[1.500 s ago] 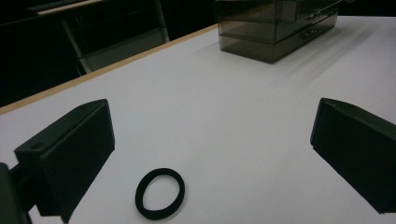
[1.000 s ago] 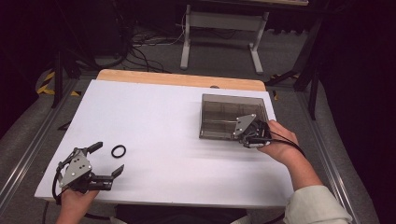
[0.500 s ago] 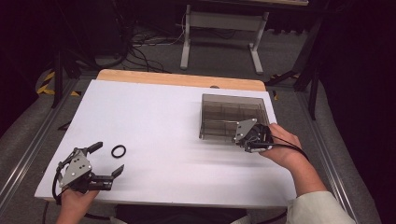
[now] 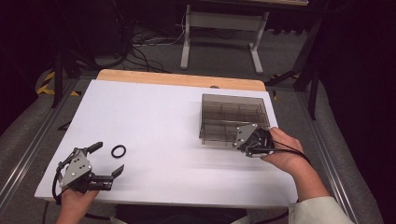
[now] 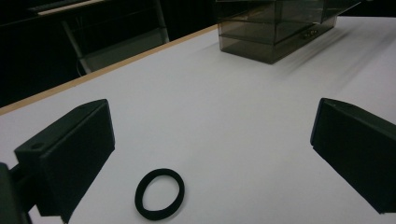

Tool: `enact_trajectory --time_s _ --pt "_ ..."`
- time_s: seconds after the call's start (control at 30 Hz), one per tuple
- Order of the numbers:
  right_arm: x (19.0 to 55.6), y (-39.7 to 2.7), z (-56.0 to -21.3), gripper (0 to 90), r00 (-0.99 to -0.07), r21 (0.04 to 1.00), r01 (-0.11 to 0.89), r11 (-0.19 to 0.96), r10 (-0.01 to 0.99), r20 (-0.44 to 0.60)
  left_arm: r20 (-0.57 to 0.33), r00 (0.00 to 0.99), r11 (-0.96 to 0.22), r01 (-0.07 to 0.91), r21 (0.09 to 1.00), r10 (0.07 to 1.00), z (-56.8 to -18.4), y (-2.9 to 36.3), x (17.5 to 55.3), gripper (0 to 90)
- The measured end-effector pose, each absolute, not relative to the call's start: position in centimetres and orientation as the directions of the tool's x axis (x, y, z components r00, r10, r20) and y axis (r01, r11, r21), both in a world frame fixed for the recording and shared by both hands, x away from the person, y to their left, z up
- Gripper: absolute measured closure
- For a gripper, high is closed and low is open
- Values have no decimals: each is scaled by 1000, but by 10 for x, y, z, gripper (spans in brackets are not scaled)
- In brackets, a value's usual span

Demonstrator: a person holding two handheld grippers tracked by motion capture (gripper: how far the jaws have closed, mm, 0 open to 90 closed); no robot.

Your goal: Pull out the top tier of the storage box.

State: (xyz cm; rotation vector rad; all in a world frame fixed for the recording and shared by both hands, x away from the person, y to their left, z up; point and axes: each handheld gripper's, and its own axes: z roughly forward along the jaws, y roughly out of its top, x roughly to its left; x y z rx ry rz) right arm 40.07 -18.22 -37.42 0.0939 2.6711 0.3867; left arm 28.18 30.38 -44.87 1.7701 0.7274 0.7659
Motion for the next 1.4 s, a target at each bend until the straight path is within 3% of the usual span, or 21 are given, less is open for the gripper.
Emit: enact_trajectory --time_s 0.6,0.83,0.93,1.03,1.4 --pt "398 -181 -377 663 -908 298 0 955 125 -401 159 614 -290 118 950 773 -449 304 282 7" --pt "395 -184 -370 539 -911 354 21 935 164 -378 161 615 -292 118 949 772 -449 304 282 7" --pt "391 -187 -366 480 -895 415 51 908 226 -385 162 615 -292 117 949 772 -449 304 282 7" --pt "388 -194 -361 362 -883 508 74 858 293 -367 166 614 -295 115 949 772 -449 304 282 7" --pt "375 -213 -351 169 -837 707 92 701 440 -327 166 616 -297 116 948 770 -449 303 283 7"
